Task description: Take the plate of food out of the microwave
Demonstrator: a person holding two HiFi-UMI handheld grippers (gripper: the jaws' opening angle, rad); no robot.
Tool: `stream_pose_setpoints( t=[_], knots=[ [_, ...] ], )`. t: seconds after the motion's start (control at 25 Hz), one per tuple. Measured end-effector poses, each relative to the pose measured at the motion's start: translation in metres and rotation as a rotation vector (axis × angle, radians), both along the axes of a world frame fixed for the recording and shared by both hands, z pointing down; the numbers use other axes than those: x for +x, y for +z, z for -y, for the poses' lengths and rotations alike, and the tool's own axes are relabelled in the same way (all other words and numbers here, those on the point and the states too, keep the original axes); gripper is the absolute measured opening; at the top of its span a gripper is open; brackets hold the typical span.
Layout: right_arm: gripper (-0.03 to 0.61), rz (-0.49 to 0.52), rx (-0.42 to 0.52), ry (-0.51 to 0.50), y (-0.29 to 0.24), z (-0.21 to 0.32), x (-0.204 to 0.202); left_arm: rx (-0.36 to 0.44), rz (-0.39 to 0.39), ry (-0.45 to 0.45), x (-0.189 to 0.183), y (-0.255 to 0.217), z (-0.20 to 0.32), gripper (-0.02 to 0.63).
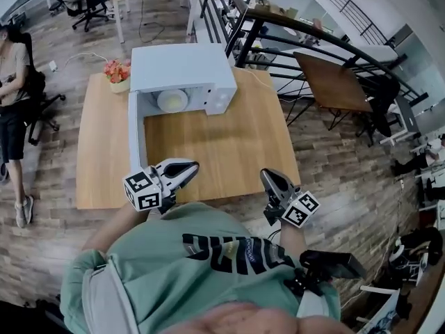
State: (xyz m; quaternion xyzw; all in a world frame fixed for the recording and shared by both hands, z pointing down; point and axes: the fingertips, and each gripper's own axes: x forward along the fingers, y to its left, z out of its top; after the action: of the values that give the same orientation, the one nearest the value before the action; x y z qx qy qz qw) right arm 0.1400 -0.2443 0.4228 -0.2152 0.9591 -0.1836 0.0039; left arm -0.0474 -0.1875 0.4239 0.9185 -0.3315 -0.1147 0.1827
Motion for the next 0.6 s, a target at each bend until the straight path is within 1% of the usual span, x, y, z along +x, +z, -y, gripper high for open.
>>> stream_pose_setpoints(
  t=[0.12, 0.24, 0.36, 0.44, 0.52, 0.6],
  knots=[
    [0.005, 0.013, -0.013, -0.056, 0.011, 0.031, -0.003, -0.015, 0.014, -0.052, 0.002, 0.010, 0.015, 0.003],
    [0.005, 0.033, -0.014, -0.133, 0.025, 0.066, 0.000, -0.032, 0.042, -0.135, 0.009, 0.025, 0.037, 0.003],
    [0.005, 0.021, 0.036, -0.259, 0.028, 0.099, 0.000, -0.059, 0.055, -0.273, 0.014, 0.025, 0.062, 0.003],
    [0.005, -0.005, 0.069, -0.367, 0.023, 0.113, 0.003, -0.094, 0.035, -0.373, 0.023, 0.020, 0.072, 0.003],
    [0.005, -0.017, 0.084, -0.457, 0.019, 0.127, 0.010, -0.126, 0.015, -0.433, 0.039, 0.018, 0.078, 0.003],
    [0.005, 0.000, 0.068, -0.497, 0.021, 0.146, 0.011, -0.153, 0.024, -0.480, 0.048, 0.020, 0.082, 0.003]
  ],
)
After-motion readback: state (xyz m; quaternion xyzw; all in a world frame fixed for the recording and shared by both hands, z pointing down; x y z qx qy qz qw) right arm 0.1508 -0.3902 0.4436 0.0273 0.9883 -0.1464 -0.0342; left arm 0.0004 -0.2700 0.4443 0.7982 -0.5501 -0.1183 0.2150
